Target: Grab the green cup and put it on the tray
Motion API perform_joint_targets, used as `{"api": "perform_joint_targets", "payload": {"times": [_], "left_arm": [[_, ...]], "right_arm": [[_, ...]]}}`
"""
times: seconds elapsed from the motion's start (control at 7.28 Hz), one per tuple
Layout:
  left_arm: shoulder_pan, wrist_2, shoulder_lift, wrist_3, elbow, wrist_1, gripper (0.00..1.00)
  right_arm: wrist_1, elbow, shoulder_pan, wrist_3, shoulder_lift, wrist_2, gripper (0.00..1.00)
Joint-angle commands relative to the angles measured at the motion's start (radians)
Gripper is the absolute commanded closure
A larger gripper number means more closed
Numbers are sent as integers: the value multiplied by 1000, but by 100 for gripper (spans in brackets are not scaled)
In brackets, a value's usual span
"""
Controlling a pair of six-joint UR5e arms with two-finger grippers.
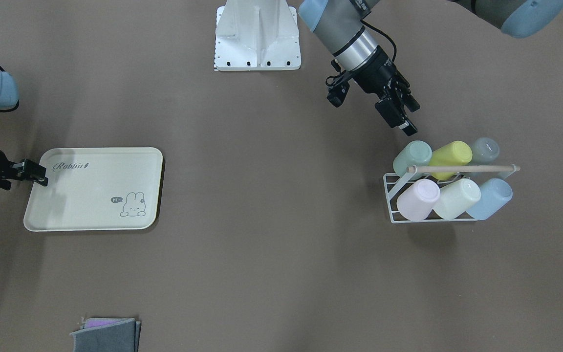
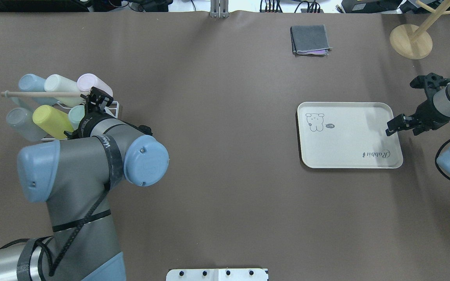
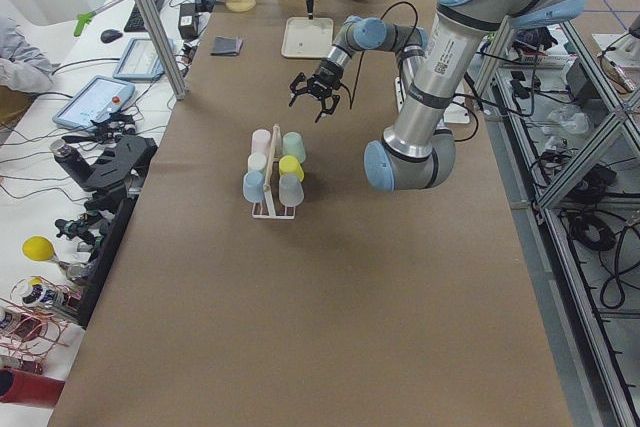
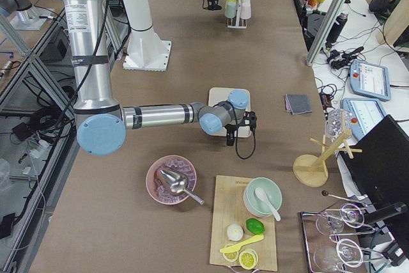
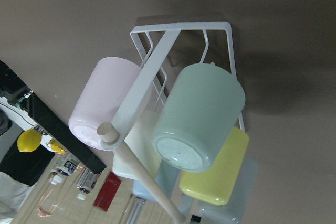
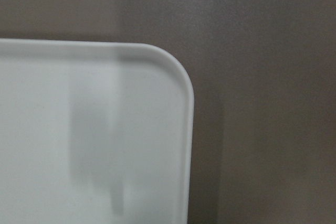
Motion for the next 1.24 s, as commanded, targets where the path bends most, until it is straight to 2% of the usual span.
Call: {"api": "perform_joint_targets", "payload": {"times": [0.0, 0.14, 0.27, 0.41, 0.82, 1.1], "left_arm": [[66, 36, -4, 6, 71, 9, 2], [66, 45, 3, 9, 75, 9, 2], [72, 61, -3, 9, 99, 18, 2], [80, 91, -9, 6, 148, 6, 2], [95, 211, -33, 4, 280, 6, 2], [97, 225, -35, 0, 325, 6, 2]], "right_arm": [[9, -24, -1, 2, 15, -1, 1], [9, -24, -1, 1, 15, 1, 14], [9, -23, -1, 2, 15, 2, 34], [9, -23, -1, 10, 13, 4, 43], [9, -29, -5, 15, 13, 1, 54], [7, -23, -5, 16, 15, 7, 60]]}}
